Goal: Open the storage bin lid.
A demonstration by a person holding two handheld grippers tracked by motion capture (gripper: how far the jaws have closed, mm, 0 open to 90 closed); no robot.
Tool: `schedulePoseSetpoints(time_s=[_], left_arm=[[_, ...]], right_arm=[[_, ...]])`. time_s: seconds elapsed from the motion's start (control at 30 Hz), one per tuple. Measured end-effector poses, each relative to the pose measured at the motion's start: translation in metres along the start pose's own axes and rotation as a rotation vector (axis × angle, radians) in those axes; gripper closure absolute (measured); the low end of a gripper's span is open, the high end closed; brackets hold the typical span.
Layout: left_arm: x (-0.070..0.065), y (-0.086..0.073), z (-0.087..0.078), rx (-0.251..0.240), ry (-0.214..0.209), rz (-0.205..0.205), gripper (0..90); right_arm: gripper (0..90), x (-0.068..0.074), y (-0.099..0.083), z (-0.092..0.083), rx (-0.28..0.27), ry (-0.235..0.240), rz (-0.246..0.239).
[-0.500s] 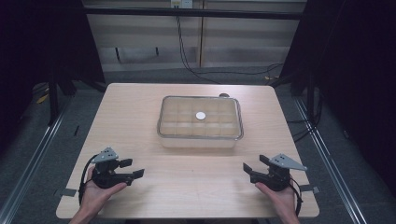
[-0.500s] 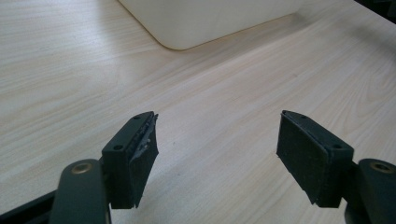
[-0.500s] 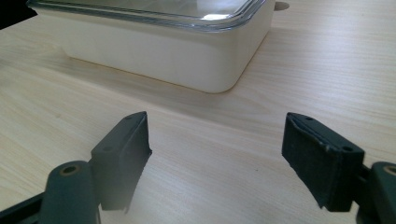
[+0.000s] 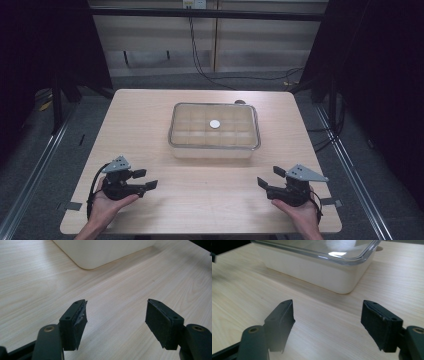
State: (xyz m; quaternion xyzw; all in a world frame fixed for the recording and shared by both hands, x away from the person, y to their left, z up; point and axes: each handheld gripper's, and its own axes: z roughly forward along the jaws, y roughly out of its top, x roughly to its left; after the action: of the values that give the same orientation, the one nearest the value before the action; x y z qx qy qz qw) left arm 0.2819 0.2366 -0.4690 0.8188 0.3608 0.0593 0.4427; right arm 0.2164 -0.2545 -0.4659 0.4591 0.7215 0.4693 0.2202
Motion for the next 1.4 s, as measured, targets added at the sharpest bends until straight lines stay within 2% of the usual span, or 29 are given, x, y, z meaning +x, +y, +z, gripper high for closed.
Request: schedulePoseSetpoints(time_s=[0.13, 0.23, 0.37, 0.67, 0.77, 0.87, 0.93, 1.03, 1.1, 1.23, 1.33, 1.4], left_arm=[[0.000, 0.001, 0.005, 0.022, -0.006, -0.002, 33.3], [0.000, 0.005, 0.005, 0.015, -0.013, -0.001, 32.6], [-0.001, 0.010, 0.005, 0.004, -0.015, -0.008, 31.6], [-0.002, 0.035, 0.008, -0.020, -0.010, 0.035, 35.8], [-0.001, 0.040, 0.009, -0.021, -0.004, 0.033, 37.4], [0.002, 0.045, 0.011, -0.021, 0.013, 0.013, 38.0], [0.004, 0.048, 0.012, -0.038, -0.008, -0.002, 37.2], [0.004, 0.054, 0.012, -0.033, -0.007, 0.024, 35.4], [0.004, 0.057, 0.012, -0.040, -0.014, 0.029, 35.6], [0.006, 0.061, 0.012, -0.048, -0.021, 0.029, 36.0], [0.008, 0.065, 0.012, -0.054, -0.017, 0.032, 36.1], [0.009, 0.069, 0.014, -0.056, -0.020, 0.031, 39.4]], right_arm=[[28.9, -0.002, 0.004, 0.001, 0.005, 0.036, 0.024], [29.0, -0.004, 0.009, 0.003, -0.004, 0.052, 0.039], [29.1, -0.006, 0.015, 0.007, 0.012, 0.077, 0.043], [26.0, -0.008, 0.028, 0.010, 0.042, 0.098, 0.057], [27.7, -0.005, 0.032, 0.009, 0.049, 0.111, 0.057], [29.8, -0.007, 0.034, 0.009, 0.054, 0.130, 0.055], [30.6, -0.010, 0.037, 0.011, 0.067, 0.137, 0.058], [31.9, -0.014, 0.042, 0.014, 0.084, 0.149, 0.061], [34.7, -0.016, 0.045, 0.016, 0.070, 0.165, 0.090], [34.3, -0.017, 0.051, 0.018, 0.077, 0.155, 0.092], [34.2, -0.019, 0.054, 0.020, 0.082, 0.167, 0.096], [32.7, -0.020, 0.059, 0.022, 0.087, 0.161, 0.089]])
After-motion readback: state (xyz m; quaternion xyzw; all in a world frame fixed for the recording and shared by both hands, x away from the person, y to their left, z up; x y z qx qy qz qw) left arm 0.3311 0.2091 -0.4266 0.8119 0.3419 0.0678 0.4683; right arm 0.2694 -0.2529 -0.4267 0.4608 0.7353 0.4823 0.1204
